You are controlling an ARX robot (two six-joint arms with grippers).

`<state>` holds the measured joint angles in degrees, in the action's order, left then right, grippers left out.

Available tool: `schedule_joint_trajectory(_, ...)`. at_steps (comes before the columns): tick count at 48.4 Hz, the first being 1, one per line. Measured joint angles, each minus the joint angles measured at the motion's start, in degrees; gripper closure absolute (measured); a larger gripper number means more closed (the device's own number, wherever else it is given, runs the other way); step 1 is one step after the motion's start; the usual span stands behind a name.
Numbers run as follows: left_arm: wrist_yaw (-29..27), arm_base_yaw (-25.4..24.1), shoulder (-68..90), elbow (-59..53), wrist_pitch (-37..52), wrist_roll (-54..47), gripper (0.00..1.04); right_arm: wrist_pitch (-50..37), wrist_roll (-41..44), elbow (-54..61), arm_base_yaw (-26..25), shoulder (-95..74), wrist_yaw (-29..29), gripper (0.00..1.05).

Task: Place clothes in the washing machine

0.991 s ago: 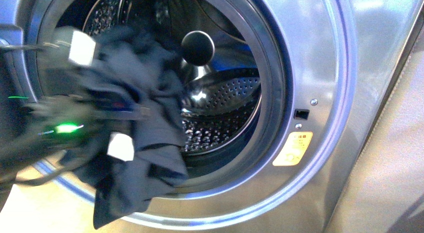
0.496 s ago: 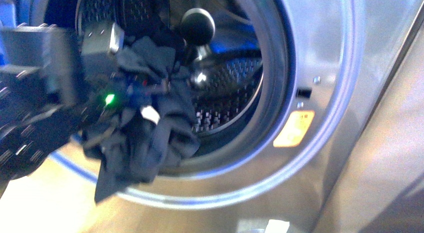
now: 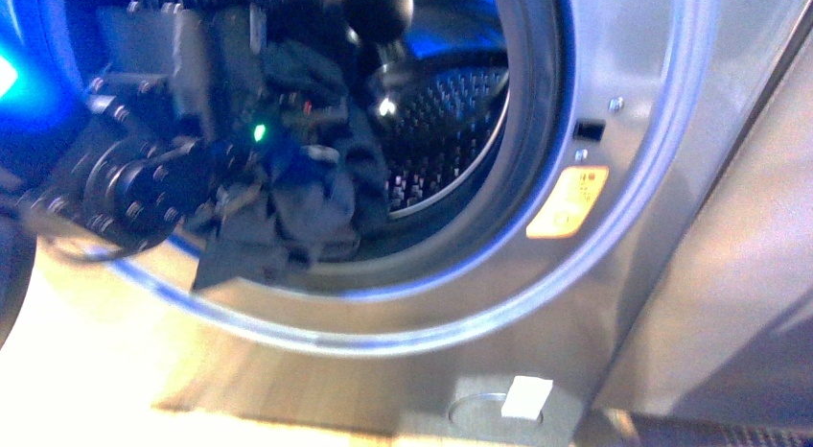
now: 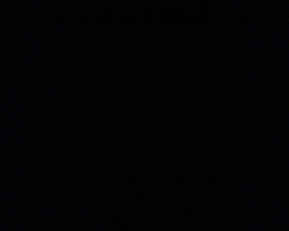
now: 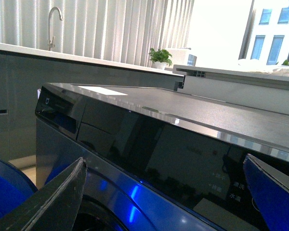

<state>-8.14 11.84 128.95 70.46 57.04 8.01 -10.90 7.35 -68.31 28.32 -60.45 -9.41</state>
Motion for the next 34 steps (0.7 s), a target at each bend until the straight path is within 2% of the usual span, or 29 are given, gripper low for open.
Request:
schedule_joint_trajectory(12, -4.26, 0.24, 0.66, 1.64, 5.09, 0.74, 0.83, 0.0, 0.0, 0.0, 0.0, 0.0, 0.0, 0.07)
schedule_joint_trajectory(19, -4.9, 0.24, 0.66, 2.1, 6.27, 1.11, 0.83, 0.0, -0.02, 0.0, 0.0, 0.0, 0.0, 0.07)
schedule_joint_trajectory(26, -4.17, 0.31, 0.94, 2.27, 4.79, 1.11, 0.83, 0.0, 0.0, 0.0, 0.0, 0.0, 0.0, 0.07)
schedule_joint_trajectory(34, -2.38, 0.74, 1.97, 3.78, -1.38, 0.11, 0.83, 0.0, 0.0, 0.0, 0.0, 0.0, 0.0, 0.07)
